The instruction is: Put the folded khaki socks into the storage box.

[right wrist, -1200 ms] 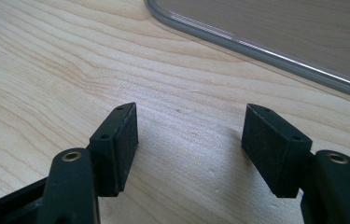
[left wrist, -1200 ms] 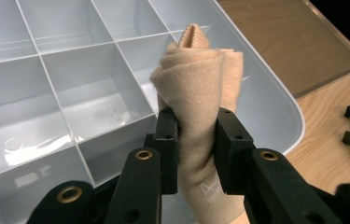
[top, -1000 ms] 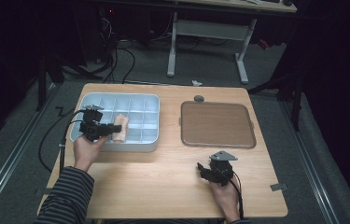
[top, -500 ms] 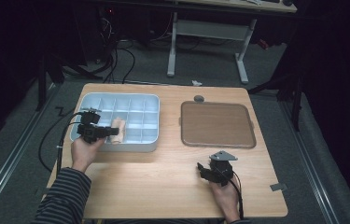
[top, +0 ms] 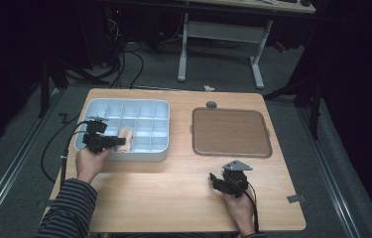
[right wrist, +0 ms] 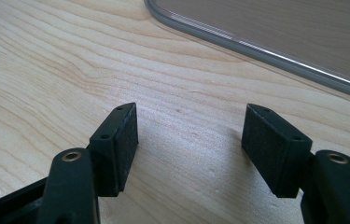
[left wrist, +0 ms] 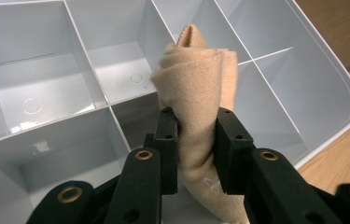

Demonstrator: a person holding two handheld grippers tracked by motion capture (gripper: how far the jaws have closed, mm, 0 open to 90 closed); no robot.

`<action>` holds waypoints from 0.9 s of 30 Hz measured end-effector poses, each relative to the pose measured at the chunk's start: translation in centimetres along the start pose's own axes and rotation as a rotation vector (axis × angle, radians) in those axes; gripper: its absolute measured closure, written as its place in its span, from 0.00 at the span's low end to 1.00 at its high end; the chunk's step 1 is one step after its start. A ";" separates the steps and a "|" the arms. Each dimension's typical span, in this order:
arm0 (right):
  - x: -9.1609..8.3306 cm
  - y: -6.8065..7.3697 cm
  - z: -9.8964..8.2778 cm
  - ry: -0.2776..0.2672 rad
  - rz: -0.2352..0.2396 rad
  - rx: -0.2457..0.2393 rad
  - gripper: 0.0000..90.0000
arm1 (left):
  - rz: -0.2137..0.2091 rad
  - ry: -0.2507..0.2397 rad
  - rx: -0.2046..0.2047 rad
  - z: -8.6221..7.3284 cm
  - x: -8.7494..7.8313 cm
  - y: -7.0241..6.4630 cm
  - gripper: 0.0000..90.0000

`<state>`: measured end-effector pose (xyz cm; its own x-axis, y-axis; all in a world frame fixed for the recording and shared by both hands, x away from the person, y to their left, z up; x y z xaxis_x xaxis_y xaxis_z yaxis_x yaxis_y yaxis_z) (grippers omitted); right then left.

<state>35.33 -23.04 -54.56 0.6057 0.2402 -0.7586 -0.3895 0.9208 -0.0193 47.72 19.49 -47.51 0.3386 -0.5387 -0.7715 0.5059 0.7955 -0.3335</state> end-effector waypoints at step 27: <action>0.0 0.0 0.0 0.000 -0.001 0.000 0.40 | 0.105 0.068 0.051 -0.1 0.8 -0.6 0.81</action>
<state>35.34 -23.04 -54.56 0.6058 0.2397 -0.7586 -0.3892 0.9209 -0.0199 47.57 18.62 -48.00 0.3380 -0.4317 -0.8363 0.5108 0.8305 -0.2222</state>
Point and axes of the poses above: each handheld gripper's, and its own axes: x roughly forward along the jaws, z roughly out of its top, y roughly to its left, the point moved 2 cm from there along x, roughly forward along the jaws, and after that the axes turned 6 degrees about y, right-handed, at the moved point
